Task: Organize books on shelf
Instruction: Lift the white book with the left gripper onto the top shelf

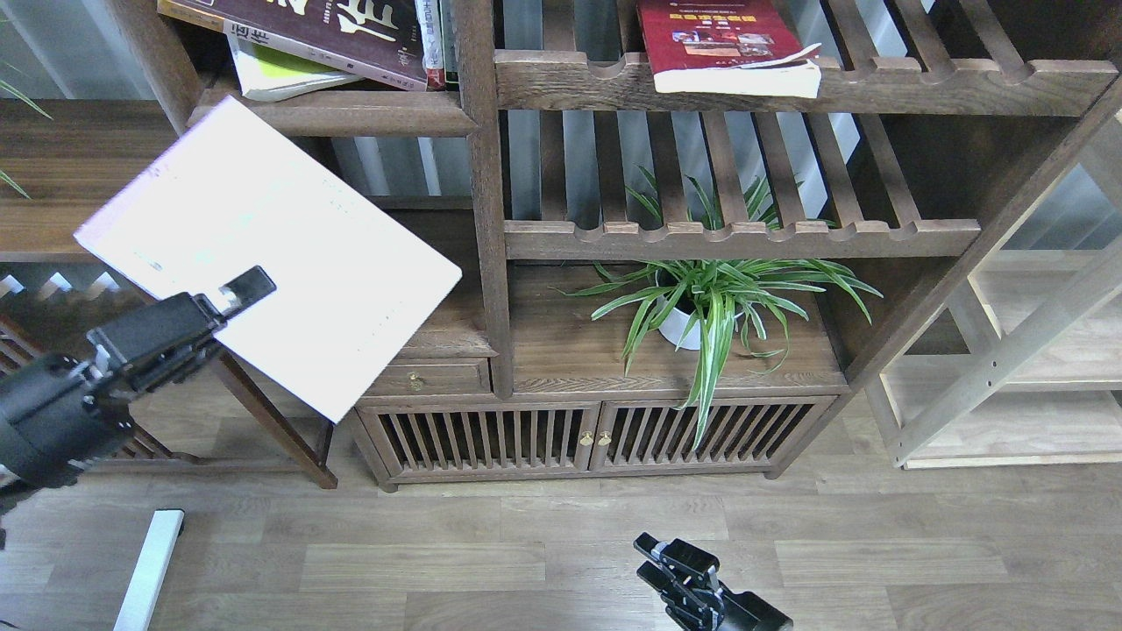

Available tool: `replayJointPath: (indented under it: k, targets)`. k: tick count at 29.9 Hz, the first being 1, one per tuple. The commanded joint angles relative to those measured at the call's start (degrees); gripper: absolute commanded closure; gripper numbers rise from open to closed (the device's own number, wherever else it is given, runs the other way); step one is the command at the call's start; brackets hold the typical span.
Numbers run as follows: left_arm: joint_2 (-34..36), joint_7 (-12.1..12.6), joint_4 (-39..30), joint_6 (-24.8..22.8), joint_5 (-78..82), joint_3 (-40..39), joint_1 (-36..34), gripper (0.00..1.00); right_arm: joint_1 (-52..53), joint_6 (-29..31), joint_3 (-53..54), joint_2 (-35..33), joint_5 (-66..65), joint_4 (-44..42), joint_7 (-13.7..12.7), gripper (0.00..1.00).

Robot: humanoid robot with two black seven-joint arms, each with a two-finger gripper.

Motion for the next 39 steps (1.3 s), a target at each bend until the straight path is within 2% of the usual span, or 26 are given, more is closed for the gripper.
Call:
replayJointPath:
  k: [1, 6, 9, 15, 17, 24, 30, 39]
  targets:
    - [-5.63, -0.01, 0.07, 0.00, 7.62, -5.24, -0.08, 0.81, 0.21, 0.00, -0.10, 0.05, 0.09, 0.17, -0.01, 0.46]
    - [-6.43, -0.01, 0.24, 0.00, 11.77, -8.59, -1.13, 0.81, 0.21, 0.00, -0.02, -0.04, 0.09, 0.26, -0.01, 0.46]
    - [-6.17, -0.01, 0.51, 0.00, 12.47, -9.56, -5.07, 0.81, 0.12, 0.00, -0.10, -0.04, 0.09, 0.35, -0.01, 0.46]
    - [-5.03, -0.01, 3.58, 11.28, 12.91, -9.65, -17.63, 0.81, -0.06, 0.00, -0.02, -0.21, 0.18, 0.88, -0.01, 0.46]
    - [-4.76, -0.01, 5.85, 13.57, 12.92, -9.13, -21.50, 0.81, -0.32, 0.00, 0.07, -0.57, 0.36, 0.96, -0.01, 0.46]
    - [-3.71, -0.01, 10.79, 18.24, 14.58, -8.07, -28.90, 0.81, -0.85, 0.00, 0.07, -1.80, 1.32, 1.14, -0.01, 0.46]
    - [-1.95, -0.01, 13.95, 21.40, 17.04, -3.24, -35.31, 0.81, -2.08, 0.00, -0.28, -1.89, 1.41, 2.54, -0.01, 0.46]
    - [-1.69, -0.01, 13.86, 31.42, 21.00, 3.26, -41.90, 0.81, -4.54, 0.00, -0.63, -1.97, 1.50, 4.22, -0.01, 0.46]
